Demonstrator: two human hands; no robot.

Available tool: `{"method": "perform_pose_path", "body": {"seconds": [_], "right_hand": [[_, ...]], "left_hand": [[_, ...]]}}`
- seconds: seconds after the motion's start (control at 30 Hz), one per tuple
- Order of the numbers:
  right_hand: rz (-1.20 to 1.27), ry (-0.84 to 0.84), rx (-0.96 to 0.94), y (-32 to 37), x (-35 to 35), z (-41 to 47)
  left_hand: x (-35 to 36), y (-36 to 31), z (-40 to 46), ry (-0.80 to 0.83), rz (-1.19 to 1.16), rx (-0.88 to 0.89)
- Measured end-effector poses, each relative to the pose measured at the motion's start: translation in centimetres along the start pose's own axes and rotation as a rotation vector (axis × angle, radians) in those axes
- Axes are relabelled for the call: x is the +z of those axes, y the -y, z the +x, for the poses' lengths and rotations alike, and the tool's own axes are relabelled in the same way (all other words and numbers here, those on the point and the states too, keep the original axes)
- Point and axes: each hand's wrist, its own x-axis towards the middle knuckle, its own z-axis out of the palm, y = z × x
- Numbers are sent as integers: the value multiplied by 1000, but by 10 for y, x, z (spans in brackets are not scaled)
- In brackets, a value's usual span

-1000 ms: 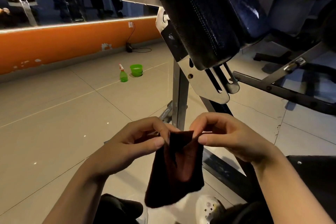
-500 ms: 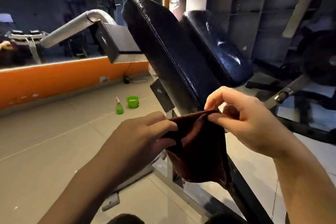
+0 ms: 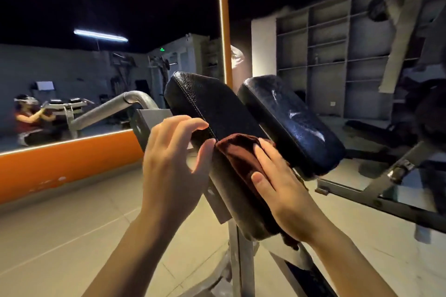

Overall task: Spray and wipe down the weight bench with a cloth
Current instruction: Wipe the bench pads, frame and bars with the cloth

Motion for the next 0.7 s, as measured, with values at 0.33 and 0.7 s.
{"method": "perform_pose_path", "body": {"seconds": [0.33,0.7], "right_hand": [[35,-23,-131,11,-25,182],[13,24,-338,63,-8,186]], "left_hand": [[-11,86,15,183,64,-146],[-10,89,17,169,13,-76]]}}
